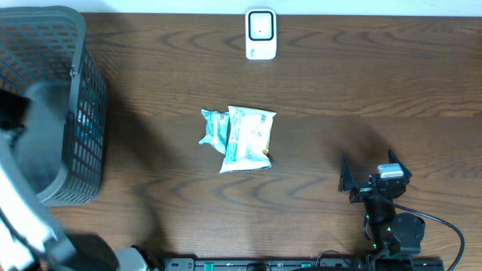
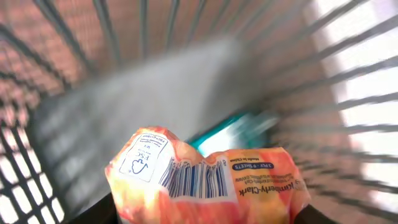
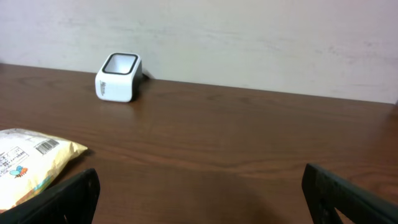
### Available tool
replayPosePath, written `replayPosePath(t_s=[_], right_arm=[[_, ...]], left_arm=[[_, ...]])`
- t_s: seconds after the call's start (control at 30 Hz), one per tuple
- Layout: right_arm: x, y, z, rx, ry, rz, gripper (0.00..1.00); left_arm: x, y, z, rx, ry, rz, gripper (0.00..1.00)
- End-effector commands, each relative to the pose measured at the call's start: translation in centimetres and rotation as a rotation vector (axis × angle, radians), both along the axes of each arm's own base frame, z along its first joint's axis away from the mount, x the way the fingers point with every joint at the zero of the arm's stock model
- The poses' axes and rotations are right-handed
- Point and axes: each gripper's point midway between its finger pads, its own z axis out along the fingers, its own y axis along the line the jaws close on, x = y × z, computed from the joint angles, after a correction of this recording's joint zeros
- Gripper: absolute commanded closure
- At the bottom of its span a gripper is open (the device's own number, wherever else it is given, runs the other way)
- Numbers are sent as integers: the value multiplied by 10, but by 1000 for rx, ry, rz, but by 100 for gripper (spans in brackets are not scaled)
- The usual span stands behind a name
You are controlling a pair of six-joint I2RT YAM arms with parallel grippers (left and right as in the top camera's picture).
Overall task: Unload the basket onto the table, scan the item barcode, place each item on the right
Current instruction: 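Place the orange box right of the packets with the left gripper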
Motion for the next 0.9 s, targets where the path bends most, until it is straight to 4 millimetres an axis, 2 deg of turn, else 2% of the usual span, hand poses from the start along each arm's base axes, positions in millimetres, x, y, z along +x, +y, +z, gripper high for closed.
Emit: replayPosePath(t_s=[0.0, 0.1, 0.17, 0.23, 0.3, 0.4, 0.43, 0.5, 0.63, 0.8, 0.87], right_arm=[[0, -2, 0, -2, 1, -10, 1], [0, -2, 0, -2, 1, -10, 1], [0, -2, 0, -2, 1, -10, 1], [0, -2, 0, -2, 1, -10, 1], [0, -2, 0, -2, 1, -10, 1], [0, -2, 0, -2, 1, -10, 1], [0, -2, 0, -2, 1, -10, 1], [0, -2, 0, -2, 1, -10, 1], [0, -2, 0, -2, 1, -10, 1], [0, -2, 0, -2, 1, -10, 1], [0, -2, 0, -2, 1, -10, 1]], left_arm=[[-12, -17, 71, 107, -166, -14, 45], [-1, -65, 117, 127, -344, -176, 45], [6, -110, 135, 103, -422, -318, 45], [11, -154, 137, 63, -437, -451, 45], [17, -207, 126, 6, -407, -609, 45], [24, -284, 94, -71, -323, -846, 45], [26, -311, 78, -90, -279, -921, 45], [30, -353, 48, -94, -198, -1025, 45], [43, -423, -25, -25, -20, -1155, 45], [56, -505, -106, -20, 103, -1295, 45], [59, -529, -140, -18, 144, -1331, 45]])
